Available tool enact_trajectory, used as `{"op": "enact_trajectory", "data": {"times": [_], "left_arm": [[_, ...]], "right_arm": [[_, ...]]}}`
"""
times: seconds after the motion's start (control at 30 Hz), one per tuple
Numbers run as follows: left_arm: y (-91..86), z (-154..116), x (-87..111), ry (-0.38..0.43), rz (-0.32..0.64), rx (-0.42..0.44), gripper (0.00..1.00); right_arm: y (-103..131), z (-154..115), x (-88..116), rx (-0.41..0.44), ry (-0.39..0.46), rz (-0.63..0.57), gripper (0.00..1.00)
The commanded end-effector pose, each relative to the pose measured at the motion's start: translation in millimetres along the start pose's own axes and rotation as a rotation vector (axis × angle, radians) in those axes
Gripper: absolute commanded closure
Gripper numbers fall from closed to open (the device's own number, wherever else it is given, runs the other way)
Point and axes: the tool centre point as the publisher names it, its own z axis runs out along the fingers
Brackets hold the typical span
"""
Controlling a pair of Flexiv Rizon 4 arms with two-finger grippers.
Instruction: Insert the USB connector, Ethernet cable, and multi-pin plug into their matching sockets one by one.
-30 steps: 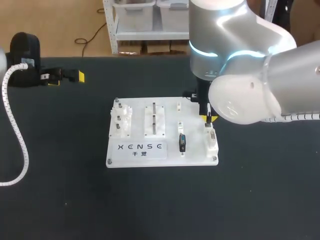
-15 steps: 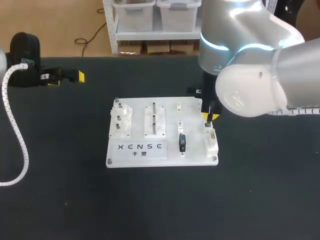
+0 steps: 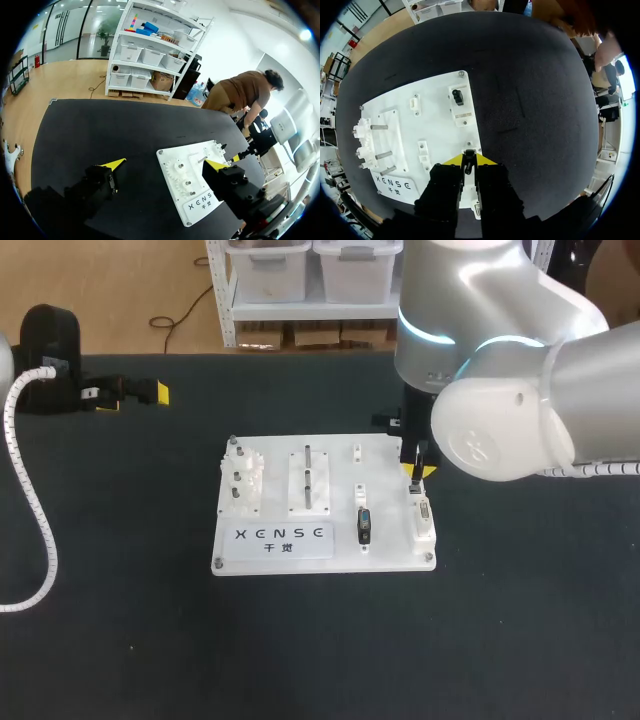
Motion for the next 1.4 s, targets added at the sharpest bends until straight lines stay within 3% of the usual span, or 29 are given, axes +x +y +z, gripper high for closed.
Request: {"op": "enact_trajectory", "data": {"times": [0.03, 0.7, 1.4], "left_arm": [[0.0, 0.0, 0.0, 0.000, 0.000, 0.000, 0.00], [0.0, 0.0, 0.0, 0.000, 0.000, 0.000, 0.00], [0.0, 0.0, 0.0, 0.000, 0.000, 0.000, 0.00]], "right_arm": [[-1.3, -0.8, 2.4, -0.001, -0.009, -0.001, 1.00], [-9.0, 8.3, 9.5, 0.024, 0.008, 0.012, 1.00], [-15.1, 30.7, 8.2, 0.062, 0.085, 0.050, 1.00]]}}
